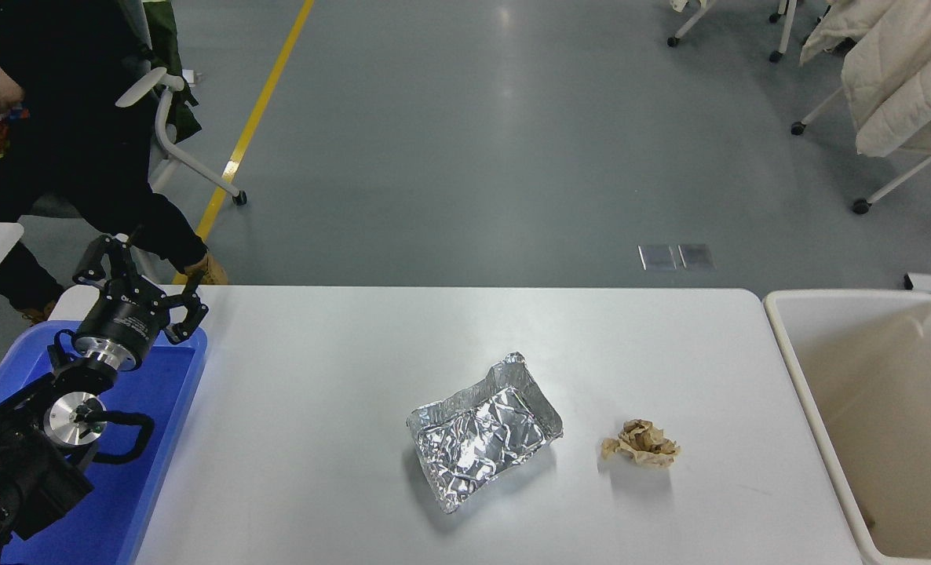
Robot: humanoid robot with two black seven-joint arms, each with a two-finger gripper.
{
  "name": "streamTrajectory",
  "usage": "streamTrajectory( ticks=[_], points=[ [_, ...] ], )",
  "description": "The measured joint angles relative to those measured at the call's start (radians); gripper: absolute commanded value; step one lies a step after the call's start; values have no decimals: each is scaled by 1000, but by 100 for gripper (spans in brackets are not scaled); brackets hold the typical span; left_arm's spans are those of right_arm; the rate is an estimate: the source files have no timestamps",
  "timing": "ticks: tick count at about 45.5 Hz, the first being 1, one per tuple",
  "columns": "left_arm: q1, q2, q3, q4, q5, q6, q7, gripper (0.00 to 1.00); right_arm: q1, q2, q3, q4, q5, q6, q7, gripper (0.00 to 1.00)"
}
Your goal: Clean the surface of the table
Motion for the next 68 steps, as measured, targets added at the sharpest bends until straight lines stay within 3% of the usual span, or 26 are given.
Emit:
streamTrajectory(
  ticks=[13, 26, 27, 30, 31, 32, 68],
  points=[
    [0, 0, 0, 0, 0, 0, 0, 100, -120, 138, 50, -98, 57, -216, -10, 0],
    [0, 0, 0, 0, 0, 0, 0, 100, -155, 209, 107, -121, 70, -320, -50, 0],
    [0, 0, 0, 0, 0, 0, 0, 100, -156, 213, 110, -122, 71, -324, -54, 5],
    [0, 0, 0, 0, 0, 0, 0, 100, -159, 226, 121, -123, 73, -337, -63, 55],
    [0, 0, 0, 0, 0, 0, 0, 100, -160, 229, 123, -123, 73, -340, -65, 73],
    [0, 0, 0, 0, 0, 0, 0, 100, -161, 233, 127, -124, 73, -345, -68, 100],
    [0, 0, 0, 0, 0, 0, 0, 100, -152, 243, 160, -139, 79, -377, -87, 100]
  ],
)
